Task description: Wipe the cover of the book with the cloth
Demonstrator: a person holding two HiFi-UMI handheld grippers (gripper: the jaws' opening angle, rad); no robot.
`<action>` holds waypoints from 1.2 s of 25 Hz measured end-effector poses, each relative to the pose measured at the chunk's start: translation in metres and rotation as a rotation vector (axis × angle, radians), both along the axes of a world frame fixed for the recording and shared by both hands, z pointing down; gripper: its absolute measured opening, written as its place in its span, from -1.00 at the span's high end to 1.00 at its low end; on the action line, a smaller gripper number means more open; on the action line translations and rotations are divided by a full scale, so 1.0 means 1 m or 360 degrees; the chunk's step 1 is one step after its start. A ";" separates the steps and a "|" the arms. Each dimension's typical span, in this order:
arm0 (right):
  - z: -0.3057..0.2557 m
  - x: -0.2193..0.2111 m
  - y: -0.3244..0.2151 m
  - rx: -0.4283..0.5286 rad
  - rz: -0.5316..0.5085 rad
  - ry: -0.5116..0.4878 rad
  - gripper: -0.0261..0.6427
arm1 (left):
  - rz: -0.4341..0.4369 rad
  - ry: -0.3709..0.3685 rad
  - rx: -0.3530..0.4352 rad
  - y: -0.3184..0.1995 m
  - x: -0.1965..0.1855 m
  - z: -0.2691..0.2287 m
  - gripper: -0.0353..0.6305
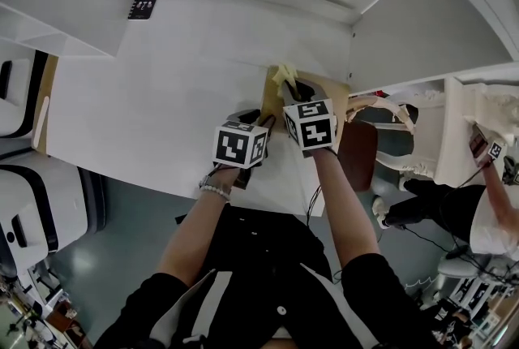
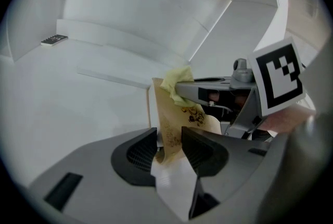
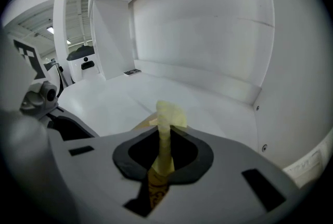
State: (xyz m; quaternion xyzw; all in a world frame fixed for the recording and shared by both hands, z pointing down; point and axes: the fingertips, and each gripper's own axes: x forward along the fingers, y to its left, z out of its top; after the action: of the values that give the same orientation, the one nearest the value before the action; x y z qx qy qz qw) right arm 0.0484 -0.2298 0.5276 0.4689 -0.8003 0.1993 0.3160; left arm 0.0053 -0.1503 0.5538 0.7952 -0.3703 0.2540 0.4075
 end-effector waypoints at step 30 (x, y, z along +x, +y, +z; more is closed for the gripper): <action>0.004 0.160 0.038 -0.0039 0.0497 0.0075 0.82 | -0.0004 0.0001 0.0006 0.001 0.001 0.001 0.46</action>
State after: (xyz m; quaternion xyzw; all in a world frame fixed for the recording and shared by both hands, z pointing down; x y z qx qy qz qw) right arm 0.2084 -0.1918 0.5319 0.5883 -0.7076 0.2447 0.3056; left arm 0.0068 -0.1492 0.5546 0.7955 -0.3717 0.2525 0.4066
